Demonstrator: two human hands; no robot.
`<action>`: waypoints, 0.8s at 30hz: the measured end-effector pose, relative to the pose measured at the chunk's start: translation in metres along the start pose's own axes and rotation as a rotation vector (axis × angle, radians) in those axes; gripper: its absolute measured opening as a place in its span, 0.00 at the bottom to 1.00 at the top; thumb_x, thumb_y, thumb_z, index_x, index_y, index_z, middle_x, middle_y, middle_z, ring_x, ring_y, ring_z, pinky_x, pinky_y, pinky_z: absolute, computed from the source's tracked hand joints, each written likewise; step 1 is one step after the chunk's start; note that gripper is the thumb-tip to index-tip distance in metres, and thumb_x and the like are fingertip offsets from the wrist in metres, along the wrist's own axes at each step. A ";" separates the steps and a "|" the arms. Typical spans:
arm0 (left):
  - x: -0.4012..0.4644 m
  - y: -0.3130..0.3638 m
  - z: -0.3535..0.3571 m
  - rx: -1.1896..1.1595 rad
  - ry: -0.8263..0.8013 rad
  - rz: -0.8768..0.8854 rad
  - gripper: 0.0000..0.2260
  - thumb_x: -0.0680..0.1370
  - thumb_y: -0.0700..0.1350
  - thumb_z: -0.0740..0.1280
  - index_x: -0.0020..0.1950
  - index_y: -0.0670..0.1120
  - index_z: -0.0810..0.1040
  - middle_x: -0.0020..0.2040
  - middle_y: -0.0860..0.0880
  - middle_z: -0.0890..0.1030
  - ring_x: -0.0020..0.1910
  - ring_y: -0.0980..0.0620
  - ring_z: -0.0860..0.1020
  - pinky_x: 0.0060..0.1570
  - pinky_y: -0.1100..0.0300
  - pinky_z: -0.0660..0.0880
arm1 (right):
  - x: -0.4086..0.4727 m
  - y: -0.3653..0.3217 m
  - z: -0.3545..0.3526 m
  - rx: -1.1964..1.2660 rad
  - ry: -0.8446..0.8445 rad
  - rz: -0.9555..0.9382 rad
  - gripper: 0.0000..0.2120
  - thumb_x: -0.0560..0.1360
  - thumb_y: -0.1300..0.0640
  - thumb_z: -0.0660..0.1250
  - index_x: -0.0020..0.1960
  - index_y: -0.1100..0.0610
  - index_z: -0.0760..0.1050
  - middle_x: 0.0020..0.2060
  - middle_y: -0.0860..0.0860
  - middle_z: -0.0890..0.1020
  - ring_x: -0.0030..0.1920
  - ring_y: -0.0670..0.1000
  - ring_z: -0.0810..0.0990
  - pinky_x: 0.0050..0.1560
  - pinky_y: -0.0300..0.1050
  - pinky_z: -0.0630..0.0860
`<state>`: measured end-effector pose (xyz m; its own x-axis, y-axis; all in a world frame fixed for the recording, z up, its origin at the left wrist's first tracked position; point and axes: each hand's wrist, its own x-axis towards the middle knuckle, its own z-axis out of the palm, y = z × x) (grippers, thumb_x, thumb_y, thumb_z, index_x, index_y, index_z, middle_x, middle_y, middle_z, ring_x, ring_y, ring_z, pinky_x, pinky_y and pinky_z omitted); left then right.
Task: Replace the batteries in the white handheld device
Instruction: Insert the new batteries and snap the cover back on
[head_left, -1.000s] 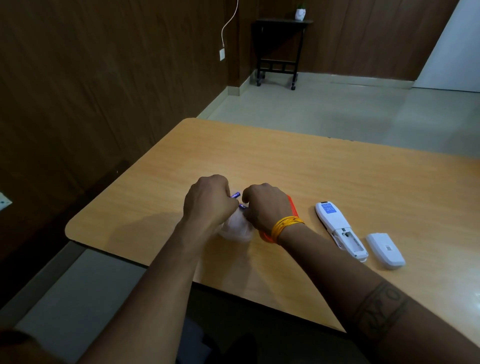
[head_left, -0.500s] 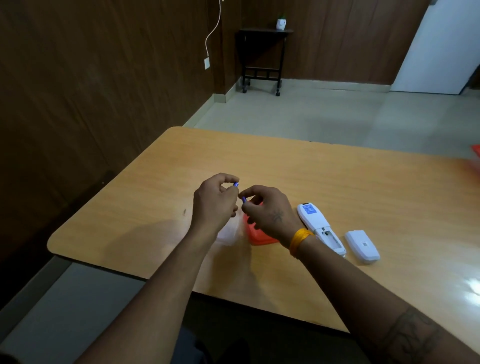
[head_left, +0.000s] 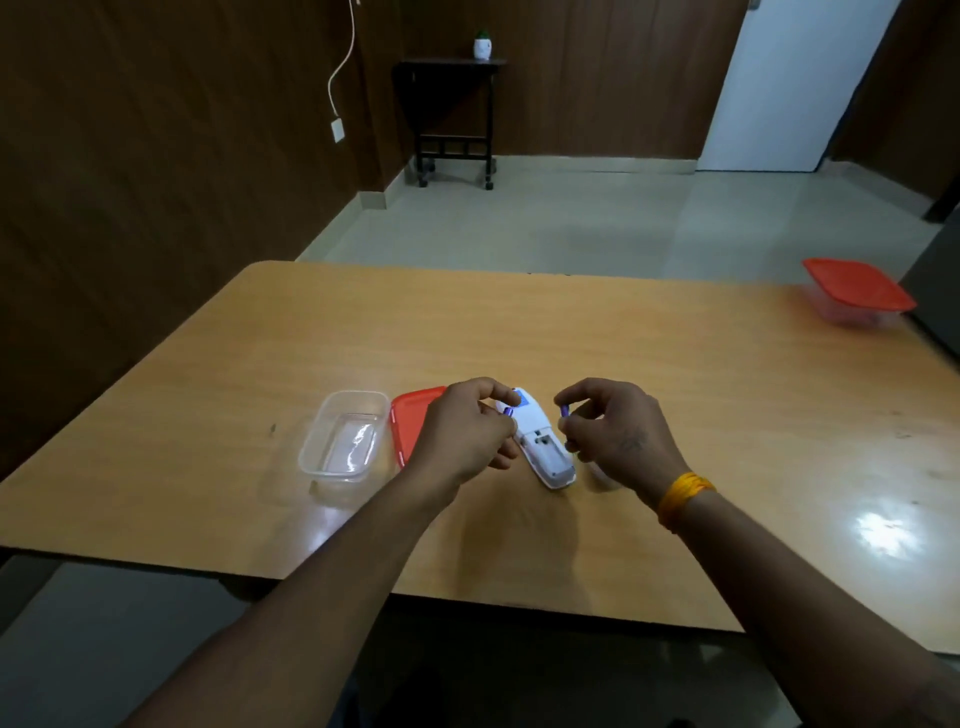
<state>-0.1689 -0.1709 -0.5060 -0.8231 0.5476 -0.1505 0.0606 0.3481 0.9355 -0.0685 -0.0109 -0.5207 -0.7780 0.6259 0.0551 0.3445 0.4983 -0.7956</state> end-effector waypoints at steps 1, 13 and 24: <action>0.001 -0.002 0.005 0.040 -0.005 0.006 0.13 0.78 0.31 0.66 0.60 0.42 0.82 0.34 0.44 0.82 0.33 0.46 0.83 0.35 0.55 0.83 | 0.001 0.003 -0.003 -0.071 0.000 -0.030 0.10 0.74 0.61 0.73 0.52 0.50 0.85 0.36 0.49 0.87 0.37 0.51 0.85 0.40 0.45 0.81; 0.016 -0.019 0.027 0.585 -0.070 0.113 0.24 0.79 0.41 0.72 0.76 0.49 0.77 0.63 0.43 0.84 0.60 0.43 0.82 0.49 0.61 0.72 | 0.001 0.018 0.012 -0.153 -0.078 -0.132 0.10 0.75 0.59 0.73 0.55 0.49 0.84 0.41 0.47 0.85 0.40 0.48 0.80 0.39 0.40 0.73; 0.007 -0.023 0.022 0.603 -0.116 0.184 0.25 0.77 0.39 0.73 0.75 0.50 0.78 0.55 0.48 0.84 0.47 0.52 0.78 0.46 0.60 0.73 | 0.008 0.016 0.009 0.222 -0.067 0.132 0.05 0.76 0.62 0.75 0.52 0.60 0.83 0.36 0.57 0.88 0.34 0.52 0.87 0.37 0.49 0.85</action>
<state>-0.1639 -0.1586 -0.5351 -0.7045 0.7063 -0.0699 0.5298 0.5889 0.6104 -0.0743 -0.0038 -0.5384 -0.7698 0.6317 -0.0920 0.3272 0.2667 -0.9065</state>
